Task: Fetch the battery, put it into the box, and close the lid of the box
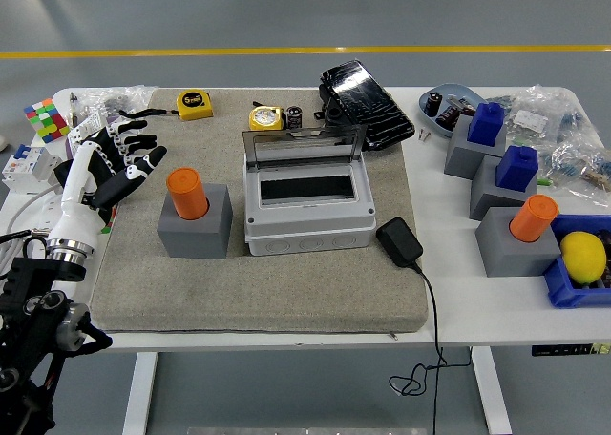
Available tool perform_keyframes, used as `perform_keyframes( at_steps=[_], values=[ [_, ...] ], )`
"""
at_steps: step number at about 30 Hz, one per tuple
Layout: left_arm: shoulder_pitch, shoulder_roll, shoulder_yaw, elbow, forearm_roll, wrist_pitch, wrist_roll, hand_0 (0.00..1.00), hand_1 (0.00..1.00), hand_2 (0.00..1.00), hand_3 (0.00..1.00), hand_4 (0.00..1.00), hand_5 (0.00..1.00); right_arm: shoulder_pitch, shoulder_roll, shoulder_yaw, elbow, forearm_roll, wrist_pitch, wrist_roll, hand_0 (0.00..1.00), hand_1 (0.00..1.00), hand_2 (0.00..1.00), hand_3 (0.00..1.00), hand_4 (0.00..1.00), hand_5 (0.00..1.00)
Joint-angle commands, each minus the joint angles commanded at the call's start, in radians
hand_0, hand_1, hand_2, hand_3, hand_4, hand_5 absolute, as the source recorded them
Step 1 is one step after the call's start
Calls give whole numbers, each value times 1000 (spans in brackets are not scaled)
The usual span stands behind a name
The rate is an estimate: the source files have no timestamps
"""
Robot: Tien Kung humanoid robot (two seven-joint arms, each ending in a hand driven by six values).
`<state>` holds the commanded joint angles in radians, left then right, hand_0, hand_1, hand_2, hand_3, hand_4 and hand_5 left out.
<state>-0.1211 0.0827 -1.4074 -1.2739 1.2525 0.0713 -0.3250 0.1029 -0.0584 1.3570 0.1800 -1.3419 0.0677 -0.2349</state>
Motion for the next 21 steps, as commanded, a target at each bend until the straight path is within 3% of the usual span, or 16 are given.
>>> perform_keyframes(
  at_steps=[1, 7, 8, 19, 20, 21],
  values=[
    [-1, 0, 3, 1, 0, 1, -1, 610, 671, 664, 738, 998, 342, 0, 0, 0, 0, 0, 0, 0, 609, 657, 680, 584, 981, 553],
    [-17, -8, 46, 26, -3, 7, -19, 610, 671, 664, 738, 998, 342, 0, 0, -2, 0, -6, 1, 0, 609, 657, 680, 584, 981, 553],
    [-22, -8, 60, 34, 0, 7, -22, 721, 749, 727, 771, 998, 324, 0, 0, -2, 0, -6, 1, -1, 609, 657, 680, 584, 980, 554],
    [-44, -19, 108, 73, 55, 16, -33, 746, 768, 748, 787, 998, 310, -3, -1, -2, 0, -4, 1, 0, 608, 657, 680, 584, 980, 554],
    [-45, -20, 110, 75, 65, 17, -31, 726, 751, 745, 788, 998, 240, -3, -1, -2, 0, -3, 1, 0, 607, 657, 680, 584, 981, 555],
    [-45, -21, 112, 77, 70, 18, -31, 726, 751, 745, 788, 998, 240, -4, -1, -1, 0, -3, 1, 0, 607, 657, 680, 584, 981, 555]
  ],
)
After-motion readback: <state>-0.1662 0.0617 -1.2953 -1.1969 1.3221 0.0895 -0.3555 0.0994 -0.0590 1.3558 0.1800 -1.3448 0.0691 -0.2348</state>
